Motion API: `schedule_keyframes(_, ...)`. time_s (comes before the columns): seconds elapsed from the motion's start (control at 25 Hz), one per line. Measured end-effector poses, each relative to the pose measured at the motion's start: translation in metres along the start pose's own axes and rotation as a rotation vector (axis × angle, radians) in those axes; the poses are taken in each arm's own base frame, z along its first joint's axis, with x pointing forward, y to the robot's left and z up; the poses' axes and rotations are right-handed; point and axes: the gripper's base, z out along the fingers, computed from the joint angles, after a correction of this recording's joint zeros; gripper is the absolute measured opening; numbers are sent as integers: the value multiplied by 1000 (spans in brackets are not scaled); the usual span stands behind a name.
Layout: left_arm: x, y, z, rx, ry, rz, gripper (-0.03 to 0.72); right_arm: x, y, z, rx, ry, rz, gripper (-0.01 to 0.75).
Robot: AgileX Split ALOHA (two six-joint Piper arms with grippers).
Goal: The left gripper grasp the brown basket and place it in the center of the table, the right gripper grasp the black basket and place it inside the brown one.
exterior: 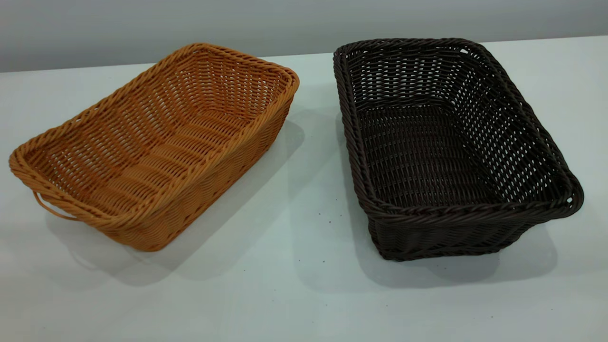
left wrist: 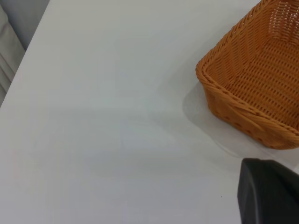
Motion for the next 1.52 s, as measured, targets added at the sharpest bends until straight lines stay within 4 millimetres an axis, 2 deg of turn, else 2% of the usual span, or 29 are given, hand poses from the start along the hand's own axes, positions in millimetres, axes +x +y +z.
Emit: schedule_keyframes(1.52, 0, 0, 0, 22, -4, 12, -1, 0, 1, 0, -11, -1, 6, 0)
